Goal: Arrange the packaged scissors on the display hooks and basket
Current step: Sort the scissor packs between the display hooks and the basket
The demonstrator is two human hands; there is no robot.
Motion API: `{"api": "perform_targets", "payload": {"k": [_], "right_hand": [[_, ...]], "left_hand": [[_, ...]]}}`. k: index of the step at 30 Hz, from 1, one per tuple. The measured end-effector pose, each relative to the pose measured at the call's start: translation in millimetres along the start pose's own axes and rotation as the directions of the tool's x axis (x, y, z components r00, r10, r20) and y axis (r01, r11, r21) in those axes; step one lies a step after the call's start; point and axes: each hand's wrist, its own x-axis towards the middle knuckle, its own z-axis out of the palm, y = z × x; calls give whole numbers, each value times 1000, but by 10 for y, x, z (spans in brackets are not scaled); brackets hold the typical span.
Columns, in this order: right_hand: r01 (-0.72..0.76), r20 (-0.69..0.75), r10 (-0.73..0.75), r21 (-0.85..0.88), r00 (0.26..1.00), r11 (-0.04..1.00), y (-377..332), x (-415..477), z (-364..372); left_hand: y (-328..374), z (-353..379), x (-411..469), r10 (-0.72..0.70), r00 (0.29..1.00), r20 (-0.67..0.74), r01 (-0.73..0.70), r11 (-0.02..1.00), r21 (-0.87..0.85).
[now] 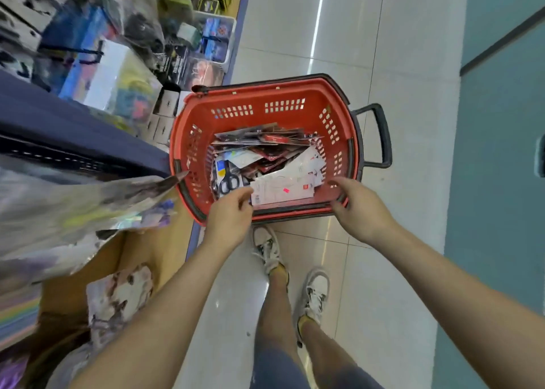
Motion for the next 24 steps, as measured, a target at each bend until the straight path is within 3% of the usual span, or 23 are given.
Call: {"api": "perform_targets", "payload": {"k": [4, 8, 13, 18, 21, 24], "right_hand": [[49, 124, -30, -151, 992, 987, 237, 900, 366], [123, 194, -65, -304, 979, 945, 563, 1856, 800], [186, 283, -46, -492, 958, 850, 813, 2838, 1349], [154, 217, -5, -678, 976, 719, 965, 3229, 1674], [132, 170, -28, -633, 985, 763, 986, 3177, 1633], [82, 90, -48, -430, 995, 899, 953, 3021, 1496]], "left_hand": [[-242, 492, 959, -7, 989, 147, -19, 985, 171], [-517, 1050, 1786, 75, 964, 255, -170, 912, 373], [-756, 1708, 2540, 90, 925, 369, -301, 768, 565], [-834, 2060, 2891, 96, 904, 416, -386, 603, 698], [-790, 1985, 2932, 80, 903, 422, -356, 688, 633], [-697, 1768, 2790, 149, 918, 368, -342, 767, 543]]}}
